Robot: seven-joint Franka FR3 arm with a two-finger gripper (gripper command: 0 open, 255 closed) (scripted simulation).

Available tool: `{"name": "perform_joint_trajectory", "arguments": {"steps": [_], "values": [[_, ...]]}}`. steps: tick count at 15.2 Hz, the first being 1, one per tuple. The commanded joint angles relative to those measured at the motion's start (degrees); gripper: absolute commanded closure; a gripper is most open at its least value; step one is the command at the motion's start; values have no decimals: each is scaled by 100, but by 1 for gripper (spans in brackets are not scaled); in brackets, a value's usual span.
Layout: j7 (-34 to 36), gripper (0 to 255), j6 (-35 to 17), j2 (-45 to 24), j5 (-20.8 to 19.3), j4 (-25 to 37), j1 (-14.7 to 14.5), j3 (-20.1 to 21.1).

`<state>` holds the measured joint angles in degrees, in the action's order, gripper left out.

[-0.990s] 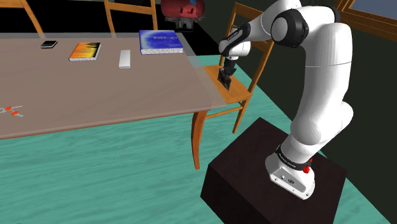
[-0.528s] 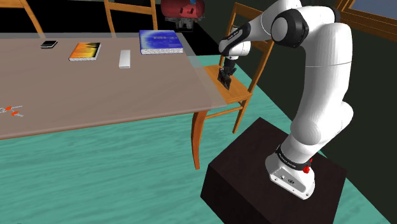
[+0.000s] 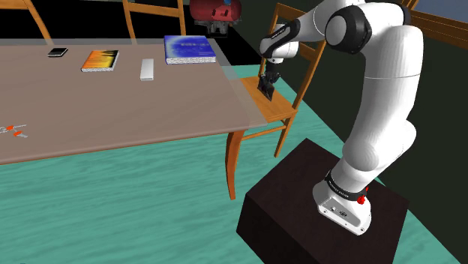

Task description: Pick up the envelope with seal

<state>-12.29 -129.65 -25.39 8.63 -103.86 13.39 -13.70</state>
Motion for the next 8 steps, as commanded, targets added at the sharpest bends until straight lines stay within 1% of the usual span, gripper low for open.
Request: {"name": "perform_joint_trajectory", "arguments": {"steps": [1, 6, 8], "values": [[33, 255, 133, 86, -33, 49, -18, -14], [80, 255, 442, 280, -102, 170, -40, -48], [82, 255, 452, 285, -104, 174, -40, -49]]}}
